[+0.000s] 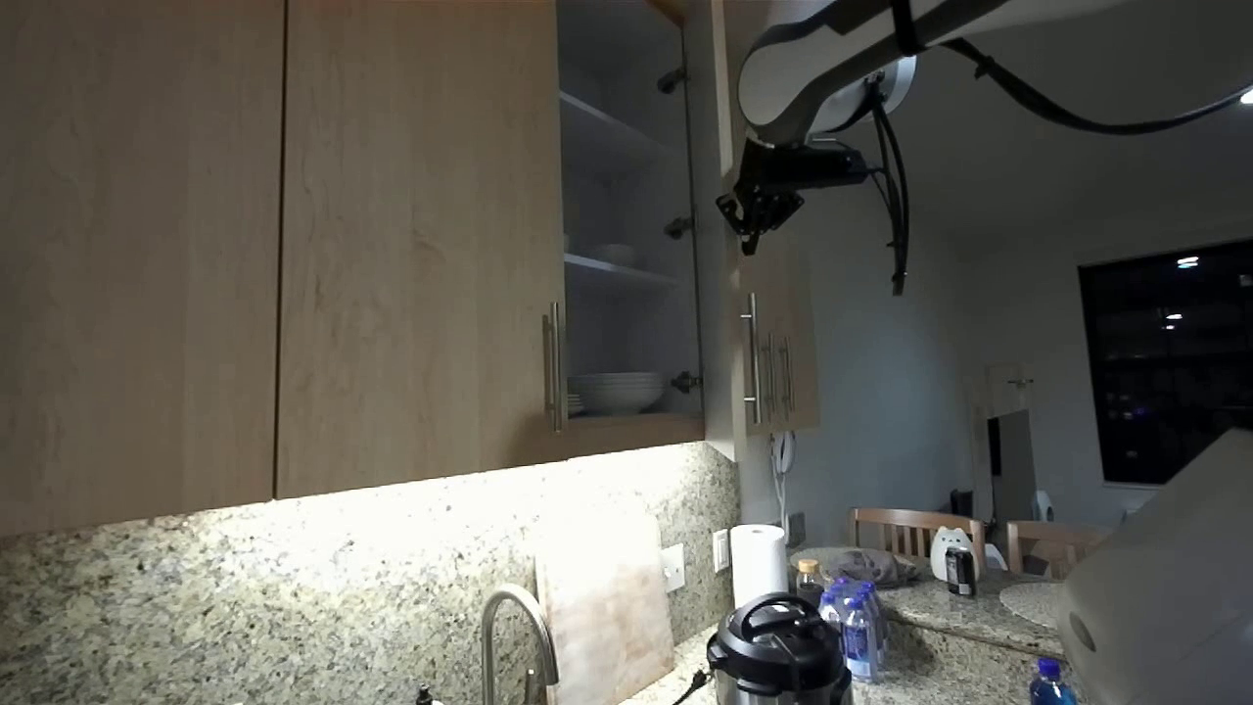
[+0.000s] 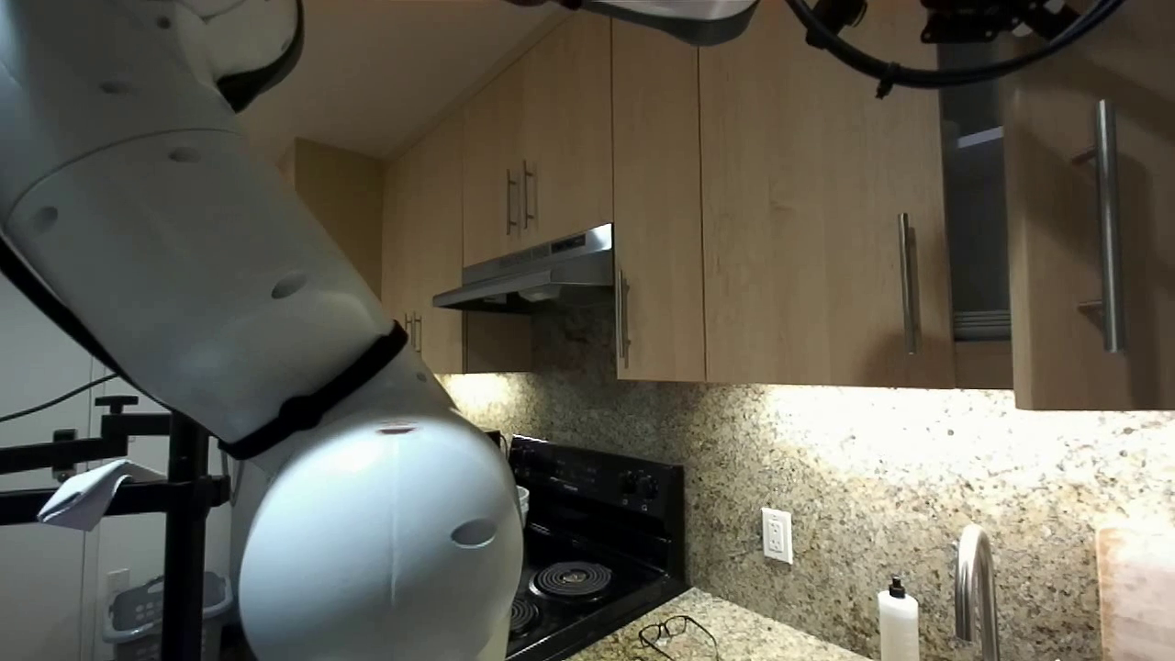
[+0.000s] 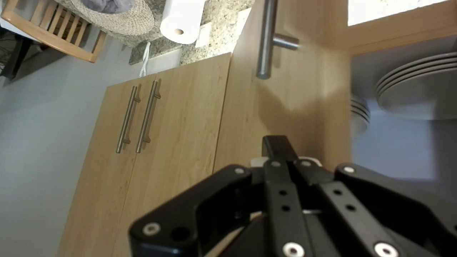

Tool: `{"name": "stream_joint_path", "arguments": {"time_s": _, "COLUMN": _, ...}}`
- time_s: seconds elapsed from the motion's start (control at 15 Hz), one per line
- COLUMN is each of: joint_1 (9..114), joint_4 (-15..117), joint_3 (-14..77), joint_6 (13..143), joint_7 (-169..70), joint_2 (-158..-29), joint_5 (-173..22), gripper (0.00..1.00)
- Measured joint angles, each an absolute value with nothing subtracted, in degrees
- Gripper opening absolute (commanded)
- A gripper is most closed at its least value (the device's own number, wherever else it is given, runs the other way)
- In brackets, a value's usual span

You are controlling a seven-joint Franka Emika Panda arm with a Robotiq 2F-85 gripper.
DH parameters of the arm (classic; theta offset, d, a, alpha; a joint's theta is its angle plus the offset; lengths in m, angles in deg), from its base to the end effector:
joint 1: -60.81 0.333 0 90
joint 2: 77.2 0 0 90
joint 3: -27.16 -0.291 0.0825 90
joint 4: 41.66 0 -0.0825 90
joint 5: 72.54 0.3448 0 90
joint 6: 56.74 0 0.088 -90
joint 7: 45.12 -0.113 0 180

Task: Close the cupboard door

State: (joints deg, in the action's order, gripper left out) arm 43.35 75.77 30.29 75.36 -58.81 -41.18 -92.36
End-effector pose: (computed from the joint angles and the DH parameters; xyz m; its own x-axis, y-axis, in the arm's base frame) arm 0.3379 -0.1461 0.7472 0.5638 -0.2341 0.7920 -0.5208 -0.8451 0.1209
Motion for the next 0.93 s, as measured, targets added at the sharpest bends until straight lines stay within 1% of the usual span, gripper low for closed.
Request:
{"name": "stream_joint_path", "arguments": {"time_s": 0.27, "joint_1": 43.4, "joint_4": 69.6, "joint_3": 30.8, "joint_6": 79.4, "joint_7": -58.8, "joint_2": -51.8, "joint_5": -92.4, "gripper": 0.00}}
{"name": "stream_joint_path", "arguments": {"time_s": 0.53, "joint_1": 44.6, "joint_4": 61.2, "joint_3": 31.0, "joint_6": 80.7, "joint_7": -58.8, "joint_2": -61.6, "joint_5": -92.3, "gripper": 0.00}}
{"name": "stream_joint_path", "arguments": {"time_s": 0.93, "joint_1": 49.1, "joint_4": 51.8, "joint_3": 31.5, "joint_6": 80.4, "joint_7": -58.8, "joint_2": -66.8, "joint_5": -89.2, "gripper": 0.00}}
